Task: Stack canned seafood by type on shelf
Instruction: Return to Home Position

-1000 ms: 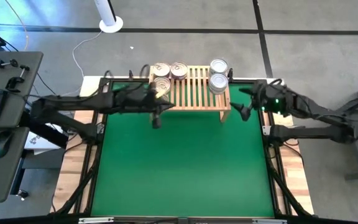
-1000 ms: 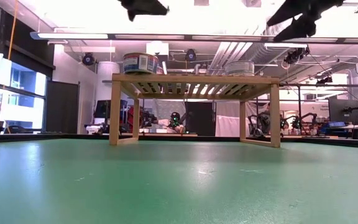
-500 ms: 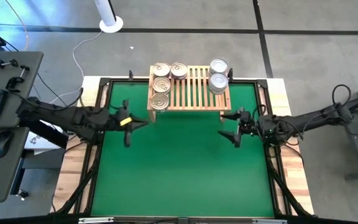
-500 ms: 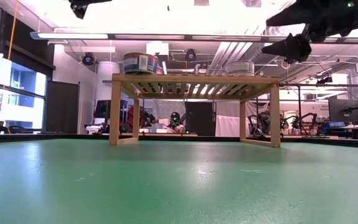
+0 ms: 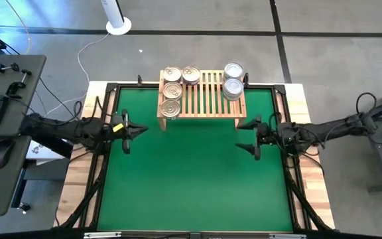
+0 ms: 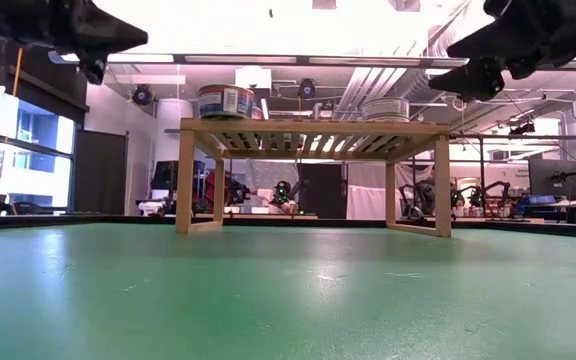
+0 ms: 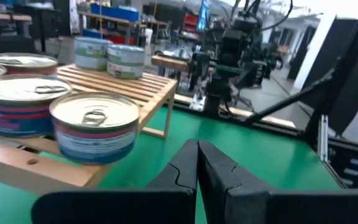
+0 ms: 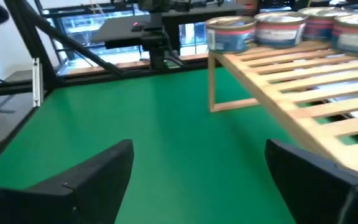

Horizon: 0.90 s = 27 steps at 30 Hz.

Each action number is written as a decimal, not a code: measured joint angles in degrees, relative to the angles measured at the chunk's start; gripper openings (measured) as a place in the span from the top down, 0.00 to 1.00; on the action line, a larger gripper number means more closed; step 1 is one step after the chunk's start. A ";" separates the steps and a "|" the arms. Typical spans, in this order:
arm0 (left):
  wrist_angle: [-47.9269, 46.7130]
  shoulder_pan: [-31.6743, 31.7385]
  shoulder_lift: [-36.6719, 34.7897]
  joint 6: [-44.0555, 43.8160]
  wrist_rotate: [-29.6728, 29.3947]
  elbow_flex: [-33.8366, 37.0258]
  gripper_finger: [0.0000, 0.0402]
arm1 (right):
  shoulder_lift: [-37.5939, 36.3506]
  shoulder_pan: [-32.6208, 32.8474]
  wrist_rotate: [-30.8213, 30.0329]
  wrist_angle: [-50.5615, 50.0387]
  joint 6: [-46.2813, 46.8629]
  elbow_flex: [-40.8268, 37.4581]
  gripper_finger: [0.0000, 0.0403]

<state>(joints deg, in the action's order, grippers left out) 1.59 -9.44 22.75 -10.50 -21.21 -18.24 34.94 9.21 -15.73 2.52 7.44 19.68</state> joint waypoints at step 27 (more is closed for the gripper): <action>-7.49 22.13 -22.70 -1.32 21.92 10.24 1.00 | -20.72 -13.09 19.41 -1.19 3.08 -9.08 0.20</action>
<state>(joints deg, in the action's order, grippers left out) -5.90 12.69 0.06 -11.83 0.71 -8.00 14.22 -3.88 3.68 1.33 10.52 10.60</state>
